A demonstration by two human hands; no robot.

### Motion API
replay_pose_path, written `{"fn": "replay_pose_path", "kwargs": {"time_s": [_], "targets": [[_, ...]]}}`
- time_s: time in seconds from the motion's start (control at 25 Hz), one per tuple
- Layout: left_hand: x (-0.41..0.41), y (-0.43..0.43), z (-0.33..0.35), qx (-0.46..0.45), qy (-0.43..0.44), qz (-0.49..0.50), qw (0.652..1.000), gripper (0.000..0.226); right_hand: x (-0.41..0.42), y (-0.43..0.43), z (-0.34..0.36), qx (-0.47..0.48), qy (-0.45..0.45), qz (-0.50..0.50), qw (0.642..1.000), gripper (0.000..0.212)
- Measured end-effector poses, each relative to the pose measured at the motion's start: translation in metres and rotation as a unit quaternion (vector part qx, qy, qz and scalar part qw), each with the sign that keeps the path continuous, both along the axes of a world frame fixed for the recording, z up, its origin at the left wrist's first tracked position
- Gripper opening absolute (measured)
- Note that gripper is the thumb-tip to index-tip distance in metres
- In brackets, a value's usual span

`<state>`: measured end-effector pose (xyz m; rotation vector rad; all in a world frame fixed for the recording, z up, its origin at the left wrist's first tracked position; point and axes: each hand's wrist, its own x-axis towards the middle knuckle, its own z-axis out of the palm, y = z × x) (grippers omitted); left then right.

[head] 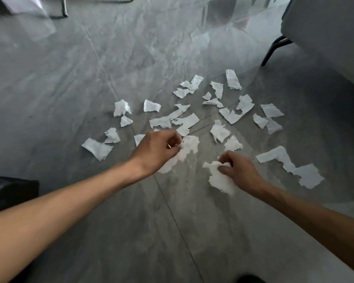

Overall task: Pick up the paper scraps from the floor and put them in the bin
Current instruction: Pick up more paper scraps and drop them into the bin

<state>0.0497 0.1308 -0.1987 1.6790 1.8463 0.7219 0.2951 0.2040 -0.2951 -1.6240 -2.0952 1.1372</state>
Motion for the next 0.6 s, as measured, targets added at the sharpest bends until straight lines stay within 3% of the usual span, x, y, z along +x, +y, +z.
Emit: {"fn": "replay_pose_path", "kwargs": {"time_s": [0.16,0.32,0.44,0.6], "targets": [[-0.046,-0.034,0.061,0.076,-0.048,0.085,0.992,0.009,-0.071,-0.015,0.074,-0.141,0.138,0.017,0.980,0.016],[-0.119,-0.097,0.123,0.154,-0.011,0.162,0.975,0.007,-0.157,-0.035,0.150,-0.180,0.153,0.131,0.963,0.014],[-0.168,-0.149,0.138,0.133,0.044,0.210,0.968,0.007,-0.219,-0.058,0.183,-0.210,0.147,0.204,0.945,0.012],[-0.214,-0.221,0.112,0.040,0.112,0.307,0.944,0.010,-0.296,-0.097,0.205,-0.228,0.146,0.288,0.918,0.014]]}}
